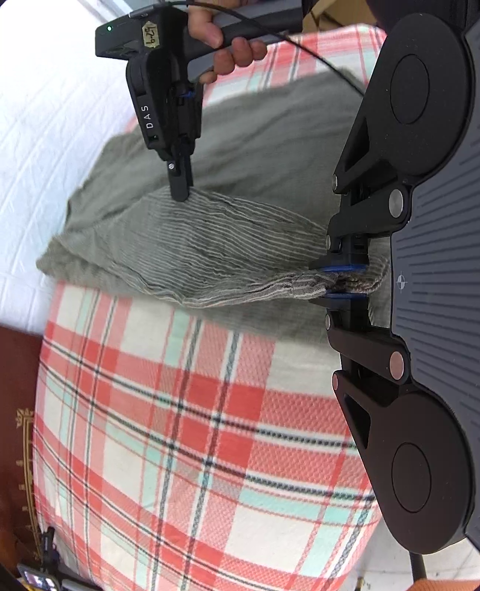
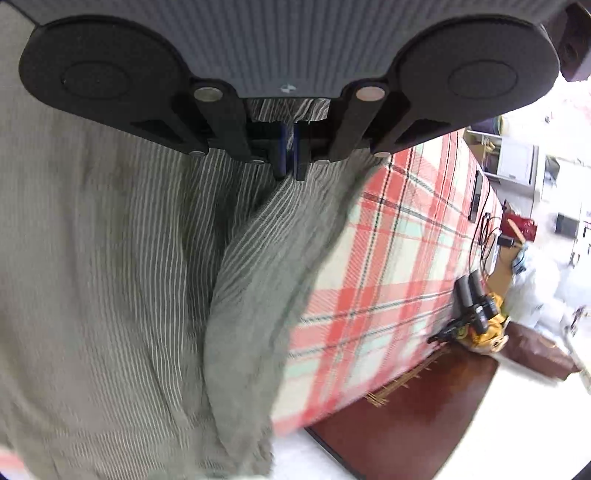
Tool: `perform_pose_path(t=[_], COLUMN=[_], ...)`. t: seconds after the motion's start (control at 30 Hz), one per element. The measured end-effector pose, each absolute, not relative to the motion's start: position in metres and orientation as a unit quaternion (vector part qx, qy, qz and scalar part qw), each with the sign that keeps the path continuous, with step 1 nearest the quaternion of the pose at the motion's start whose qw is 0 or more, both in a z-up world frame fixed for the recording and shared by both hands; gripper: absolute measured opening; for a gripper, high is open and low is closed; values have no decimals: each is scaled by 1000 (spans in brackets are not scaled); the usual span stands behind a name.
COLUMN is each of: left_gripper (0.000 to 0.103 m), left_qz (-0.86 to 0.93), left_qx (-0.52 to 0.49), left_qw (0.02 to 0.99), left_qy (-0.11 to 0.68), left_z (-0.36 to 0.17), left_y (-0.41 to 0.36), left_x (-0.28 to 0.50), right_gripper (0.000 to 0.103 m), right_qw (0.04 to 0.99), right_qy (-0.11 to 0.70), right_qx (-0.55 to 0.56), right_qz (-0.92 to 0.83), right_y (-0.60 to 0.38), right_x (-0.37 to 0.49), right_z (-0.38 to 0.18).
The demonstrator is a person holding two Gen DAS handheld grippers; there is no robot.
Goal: Fold clothes
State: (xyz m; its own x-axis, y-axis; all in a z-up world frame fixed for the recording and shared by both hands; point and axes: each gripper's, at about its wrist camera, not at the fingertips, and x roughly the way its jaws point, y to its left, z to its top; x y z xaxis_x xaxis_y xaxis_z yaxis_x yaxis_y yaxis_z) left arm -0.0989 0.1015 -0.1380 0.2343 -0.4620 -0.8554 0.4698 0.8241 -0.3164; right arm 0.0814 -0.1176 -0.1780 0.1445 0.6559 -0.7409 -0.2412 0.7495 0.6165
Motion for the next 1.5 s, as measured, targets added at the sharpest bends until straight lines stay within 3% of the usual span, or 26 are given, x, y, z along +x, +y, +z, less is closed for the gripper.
perform_pose_path(t=[0.43, 0.47, 0.5, 0.53, 0.6, 0.73, 0.93, 1.33, 1.5], left_gripper=[8, 11, 31, 40, 52, 61, 62, 62, 63], left_qz=[-276, -272, -267, -262, -251, -240, -226, -252, -318], left_qx=[-5, -3, -1, 1, 21, 45, 75, 164, 190], left_qw=[749, 749, 749, 749, 755, 766, 792, 854, 847], left_qy=[602, 604, 607, 609, 605, 594, 563, 425, 381], left_z=[-191, -193, -194, -196, -195, -184, -152, -96, -102], left_y=[85, 86, 87, 88, 89, 97, 107, 24, -13], left_x=[-109, -108, -108, -108, -109, -114, -112, -42, 26], right_gripper=[4, 4, 4, 4, 7, 15, 26, 26, 26], right_qw=[720, 720, 720, 720, 720, 724, 737, 770, 795], right_qy=[616, 617, 618, 620, 623, 624, 604, 537, 500], right_qx=[171, 172, 172, 171, 167, 160, 169, 180, 168], right_qz=[270, 267, 264, 262, 256, 248, 252, 292, 299], right_y=[-145, -146, -145, -144, -141, -138, -158, -174, -152], right_x=[78, 78, 78, 78, 79, 79, 75, 123, 168], right_z=[-211, -213, -215, -218, -222, -225, -207, -158, -130])
